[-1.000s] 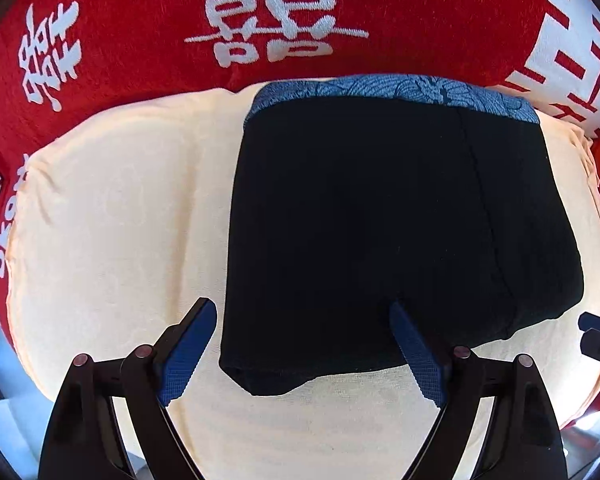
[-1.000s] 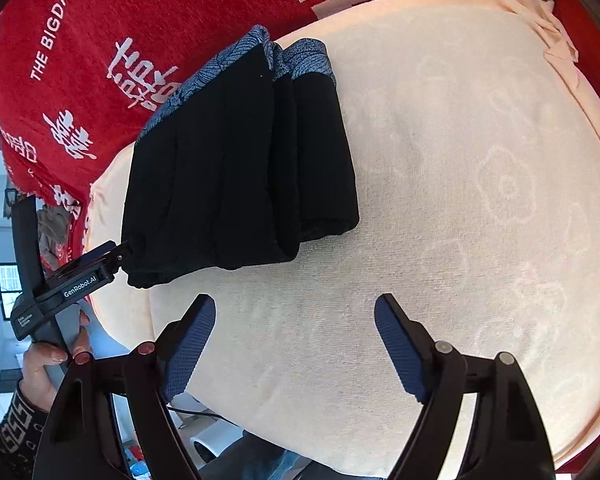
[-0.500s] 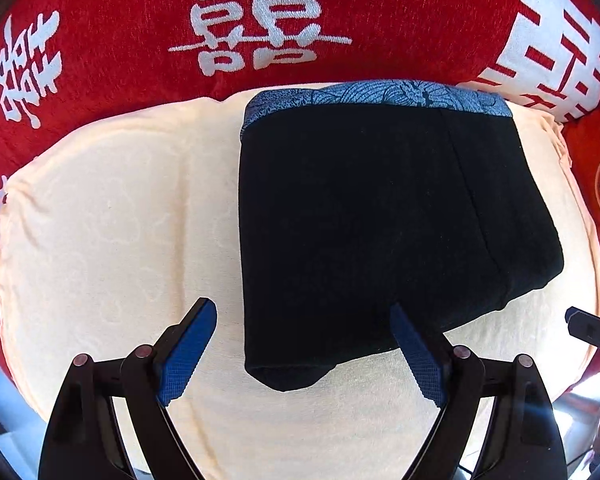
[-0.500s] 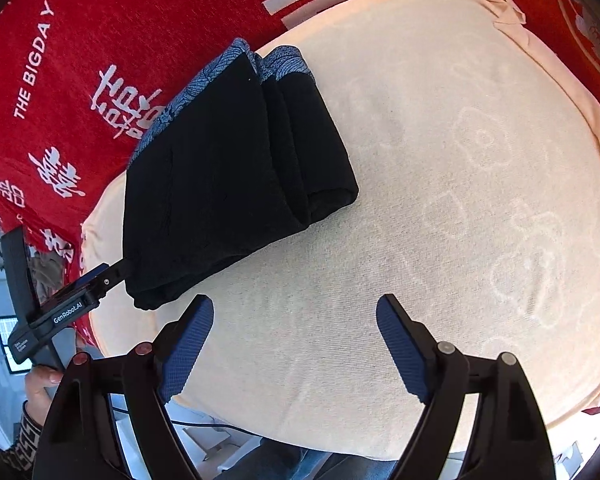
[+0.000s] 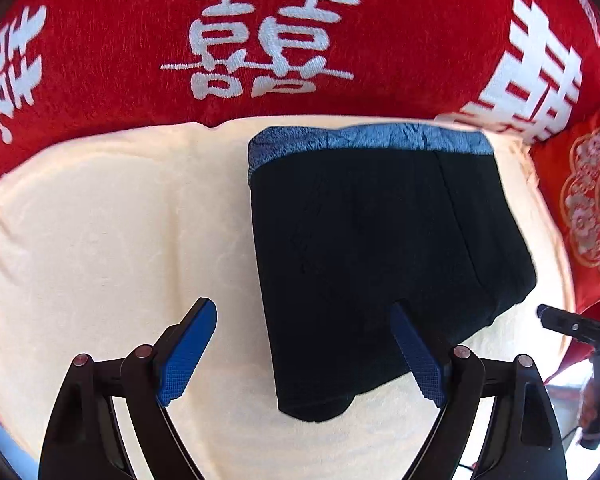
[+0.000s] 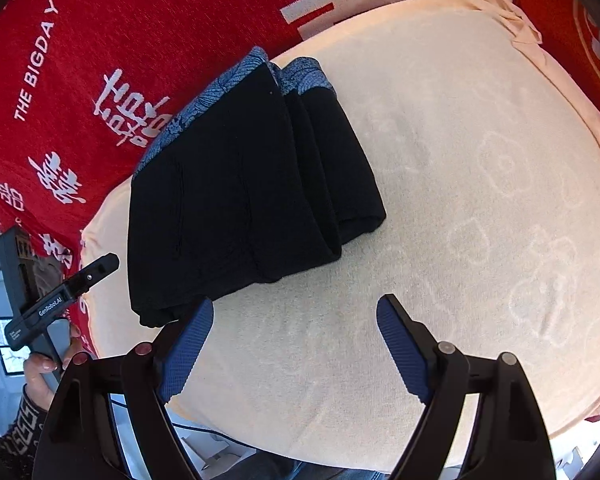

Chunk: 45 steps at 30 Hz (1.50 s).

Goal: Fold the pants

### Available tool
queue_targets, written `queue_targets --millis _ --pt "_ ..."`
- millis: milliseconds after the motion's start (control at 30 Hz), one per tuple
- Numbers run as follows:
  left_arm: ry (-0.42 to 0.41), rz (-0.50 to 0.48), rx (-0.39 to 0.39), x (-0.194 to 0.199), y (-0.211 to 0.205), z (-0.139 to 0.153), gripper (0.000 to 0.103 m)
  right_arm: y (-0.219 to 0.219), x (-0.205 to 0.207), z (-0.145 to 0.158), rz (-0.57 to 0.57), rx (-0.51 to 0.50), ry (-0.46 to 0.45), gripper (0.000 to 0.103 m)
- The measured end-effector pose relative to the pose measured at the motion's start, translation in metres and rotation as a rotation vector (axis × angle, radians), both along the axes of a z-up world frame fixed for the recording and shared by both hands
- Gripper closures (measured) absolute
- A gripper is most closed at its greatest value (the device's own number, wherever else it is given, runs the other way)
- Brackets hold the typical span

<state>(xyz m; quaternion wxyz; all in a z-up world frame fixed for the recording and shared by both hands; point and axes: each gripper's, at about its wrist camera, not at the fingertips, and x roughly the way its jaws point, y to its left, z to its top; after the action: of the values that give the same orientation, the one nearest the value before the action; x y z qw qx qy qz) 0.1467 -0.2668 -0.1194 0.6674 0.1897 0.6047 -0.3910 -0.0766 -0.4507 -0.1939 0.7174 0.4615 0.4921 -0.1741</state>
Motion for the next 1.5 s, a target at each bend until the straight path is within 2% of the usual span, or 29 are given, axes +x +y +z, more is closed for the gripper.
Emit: queue_targets --millis 133,333,467,567,700,733,767,867,933,967,1000,1033,1100,1133,1200,1333,1500 --pt "0.088 0.027 -0.007 0.022 0.001 -0.014 0.014 -0.025 0.012 -0.006 0.037 0.018 -0.019 0.016" --pt "0.197 0.005 -0.033 0.036 -0.001 -0.032 0.014 -0.068 0.032 -0.031 0.085 0.118 -0.033 0.016" --pt "0.215 -0.033 -0.015 0.032 -0.007 -0.047 0.014 -0.090 0.043 -0.045 0.146 0.159 -0.049 0.016" --pt "0.264 -0.038 -0.045 0.033 -0.010 -0.059 0.014 -0.099 0.049 -0.056 0.188 0.207 -0.080 0.016" --pt "0.304 -0.025 -0.091 0.037 -0.018 -0.068 0.014 -0.102 0.062 -0.072 0.247 0.323 -0.162 0.016" --pt "0.312 -0.022 -0.103 0.036 -0.021 -0.071 0.012 -0.101 0.067 -0.074 0.265 0.339 -0.180 0.016" --pt "0.320 -0.013 -0.109 0.036 -0.025 -0.075 0.006 -0.100 0.072 -0.076 0.280 0.344 -0.191 0.015" --pt "0.340 0.010 -0.129 0.032 -0.034 -0.084 0.004 -0.100 0.079 -0.080 0.285 0.364 -0.209 0.015" --pt "0.303 0.021 -0.133 0.028 -0.038 -0.081 0.004 -0.103 0.078 -0.084 0.230 0.401 -0.205 0.016" --pt "0.285 0.035 -0.131 0.026 -0.040 -0.079 0.008 -0.105 0.075 -0.086 0.193 0.414 -0.191 0.023" --pt "0.284 0.051 -0.138 0.024 -0.040 -0.076 0.013 -0.105 0.073 -0.084 0.176 0.399 -0.157 0.037" --pt "0.275 0.068 -0.143 0.022 -0.040 -0.071 0.019 -0.103 0.071 -0.082 0.180 0.387 -0.142 0.042" --pt "0.255 0.067 -0.149 0.019 -0.040 -0.061 0.031 -0.101 0.065 -0.075 0.170 0.417 -0.174 0.057" --pt "0.249 0.069 -0.150 0.018 -0.040 -0.056 0.038 -0.101 0.063 -0.070 0.167 0.429 -0.193 0.059" --pt "0.239 0.081 -0.154 0.017 -0.038 -0.043 0.043 -0.097 0.059 -0.058 0.167 0.444 -0.232 0.061" --pt "0.210 0.074 -0.170 0.008 -0.029 -0.015 0.044 -0.081 0.049 -0.038 0.168 0.477 -0.282 0.062" --pt "0.204 0.082 -0.185 -0.002 0.003 0.012 0.044 -0.041 0.032 -0.014 0.156 0.485 -0.337 0.062"
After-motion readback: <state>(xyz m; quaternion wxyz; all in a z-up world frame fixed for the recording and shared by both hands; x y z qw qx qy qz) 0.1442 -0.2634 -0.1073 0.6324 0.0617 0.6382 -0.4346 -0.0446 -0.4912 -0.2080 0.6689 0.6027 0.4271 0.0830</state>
